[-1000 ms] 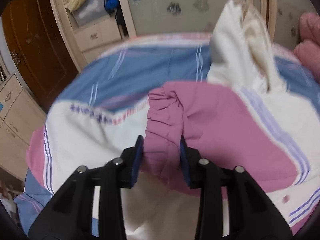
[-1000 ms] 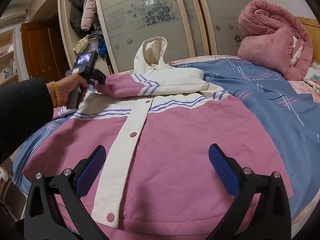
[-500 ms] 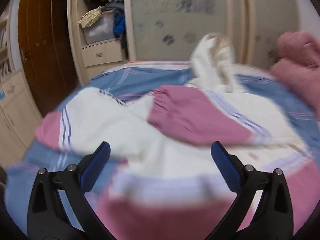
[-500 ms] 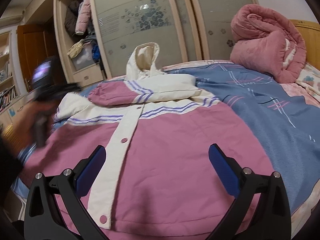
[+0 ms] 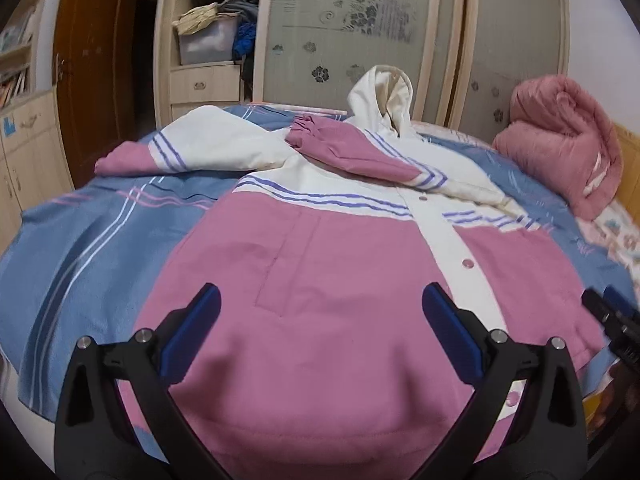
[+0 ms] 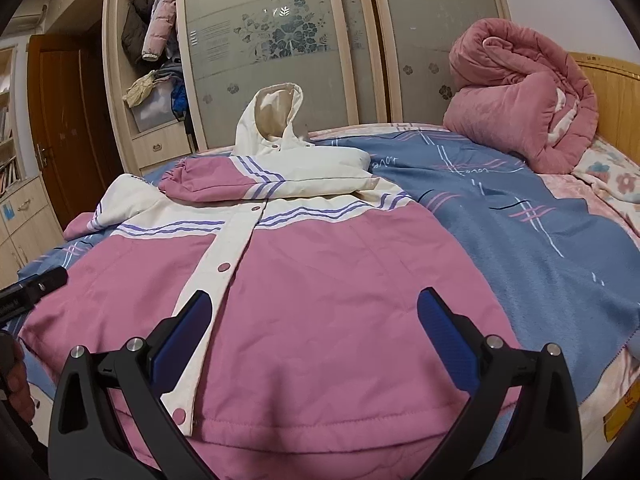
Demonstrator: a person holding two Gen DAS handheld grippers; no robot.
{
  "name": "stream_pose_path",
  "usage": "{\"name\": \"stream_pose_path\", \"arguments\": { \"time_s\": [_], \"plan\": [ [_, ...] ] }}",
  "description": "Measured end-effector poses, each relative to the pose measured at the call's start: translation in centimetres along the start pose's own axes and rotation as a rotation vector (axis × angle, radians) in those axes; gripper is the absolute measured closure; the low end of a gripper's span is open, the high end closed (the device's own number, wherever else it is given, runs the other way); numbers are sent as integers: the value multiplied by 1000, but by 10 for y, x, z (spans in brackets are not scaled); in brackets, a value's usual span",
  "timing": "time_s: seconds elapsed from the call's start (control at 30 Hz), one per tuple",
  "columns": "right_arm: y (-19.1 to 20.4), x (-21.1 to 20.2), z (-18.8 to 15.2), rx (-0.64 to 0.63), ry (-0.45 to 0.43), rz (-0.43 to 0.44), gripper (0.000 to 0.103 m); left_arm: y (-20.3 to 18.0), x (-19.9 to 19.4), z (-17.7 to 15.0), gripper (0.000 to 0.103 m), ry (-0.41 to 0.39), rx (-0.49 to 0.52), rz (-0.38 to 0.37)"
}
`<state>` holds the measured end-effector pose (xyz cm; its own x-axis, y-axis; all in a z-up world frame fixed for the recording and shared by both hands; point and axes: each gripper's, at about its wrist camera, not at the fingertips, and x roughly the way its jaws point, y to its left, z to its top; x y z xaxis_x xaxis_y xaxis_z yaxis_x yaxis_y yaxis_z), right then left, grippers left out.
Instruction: Fold large clothes
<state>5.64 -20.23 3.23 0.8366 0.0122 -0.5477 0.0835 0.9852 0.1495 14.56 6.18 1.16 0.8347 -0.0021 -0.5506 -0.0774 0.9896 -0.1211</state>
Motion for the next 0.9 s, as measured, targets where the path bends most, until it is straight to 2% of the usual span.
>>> {"name": "stream_pose_path", "arguments": {
  "time_s": [0.07,0.2,0.43,0.9],
  "plan": [
    [1,-5,-1,-11,-7,-7,1,6,-8,-2,2,-5,-8,-20],
    [0,-10,-4,-17,-10,-26,1,-1,-20,-9,2,-12,55,-36],
    [4,-12,-5,-21,-16,-30,1,-12,-40,-18,2,-58,114,-35],
    [10,-16,-7,-32,-23,-29,1,-17,-43,-22,2,-65,149,-41]
  ]
}}
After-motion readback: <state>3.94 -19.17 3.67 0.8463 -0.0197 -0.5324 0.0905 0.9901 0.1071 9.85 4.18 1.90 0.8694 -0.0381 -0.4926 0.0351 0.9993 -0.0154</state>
